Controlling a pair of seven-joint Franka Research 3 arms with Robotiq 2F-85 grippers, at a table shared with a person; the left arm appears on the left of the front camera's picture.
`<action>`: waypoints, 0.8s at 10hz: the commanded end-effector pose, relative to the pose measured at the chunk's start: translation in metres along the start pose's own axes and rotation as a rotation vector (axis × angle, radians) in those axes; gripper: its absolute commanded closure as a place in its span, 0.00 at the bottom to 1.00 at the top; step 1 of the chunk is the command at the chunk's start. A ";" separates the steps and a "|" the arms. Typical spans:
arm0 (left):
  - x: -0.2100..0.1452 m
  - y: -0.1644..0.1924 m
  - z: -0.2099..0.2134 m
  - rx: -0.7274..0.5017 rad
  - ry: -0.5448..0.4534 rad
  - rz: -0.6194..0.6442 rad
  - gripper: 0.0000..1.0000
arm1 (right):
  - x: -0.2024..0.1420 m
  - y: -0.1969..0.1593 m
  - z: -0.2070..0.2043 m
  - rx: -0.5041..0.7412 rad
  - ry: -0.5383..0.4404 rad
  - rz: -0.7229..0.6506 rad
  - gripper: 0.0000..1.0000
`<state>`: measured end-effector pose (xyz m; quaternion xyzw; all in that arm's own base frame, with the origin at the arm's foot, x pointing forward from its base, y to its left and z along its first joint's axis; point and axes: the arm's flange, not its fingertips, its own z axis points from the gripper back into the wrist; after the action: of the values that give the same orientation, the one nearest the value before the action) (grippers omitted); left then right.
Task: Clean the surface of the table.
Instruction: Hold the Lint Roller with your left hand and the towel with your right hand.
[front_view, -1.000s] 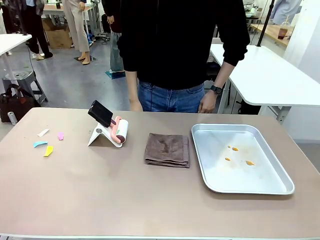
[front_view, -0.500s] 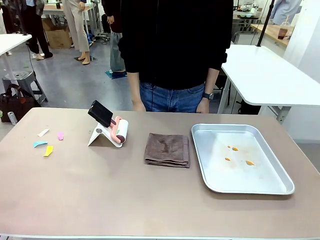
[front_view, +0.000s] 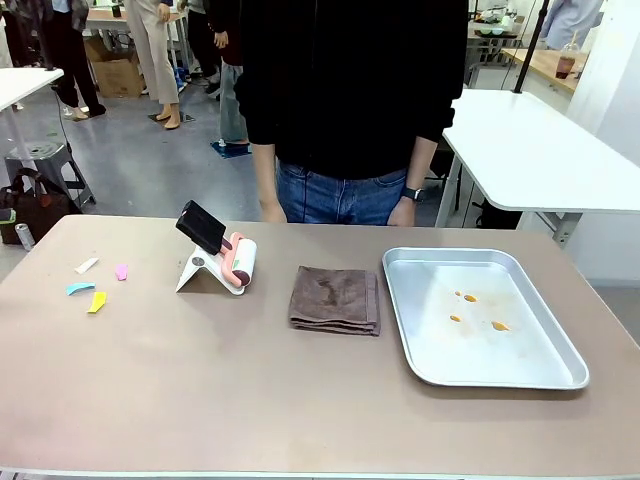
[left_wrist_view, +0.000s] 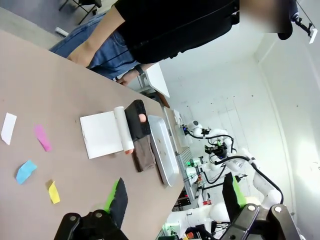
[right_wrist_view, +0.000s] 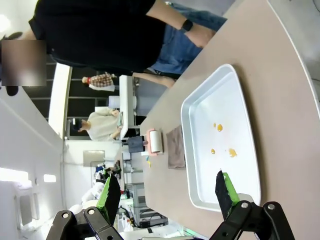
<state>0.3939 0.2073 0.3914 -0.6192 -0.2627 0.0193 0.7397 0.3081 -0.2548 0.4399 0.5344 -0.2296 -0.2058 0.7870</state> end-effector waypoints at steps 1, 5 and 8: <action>-0.006 -0.026 -0.016 0.057 0.024 -0.015 0.00 | -0.010 0.018 -0.008 -0.055 -0.016 0.088 0.00; 0.018 -0.101 -0.103 0.197 0.170 -0.113 0.00 | -0.053 0.130 -0.101 -0.270 0.080 0.368 0.00; 0.015 -0.129 -0.157 0.394 0.385 -0.162 0.00 | -0.092 0.181 -0.207 -0.404 0.195 0.542 0.00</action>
<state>0.4330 0.0395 0.5020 -0.4724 -0.1869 -0.0949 0.8561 0.3516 -0.0026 0.5400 0.3370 -0.2475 0.0142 0.9083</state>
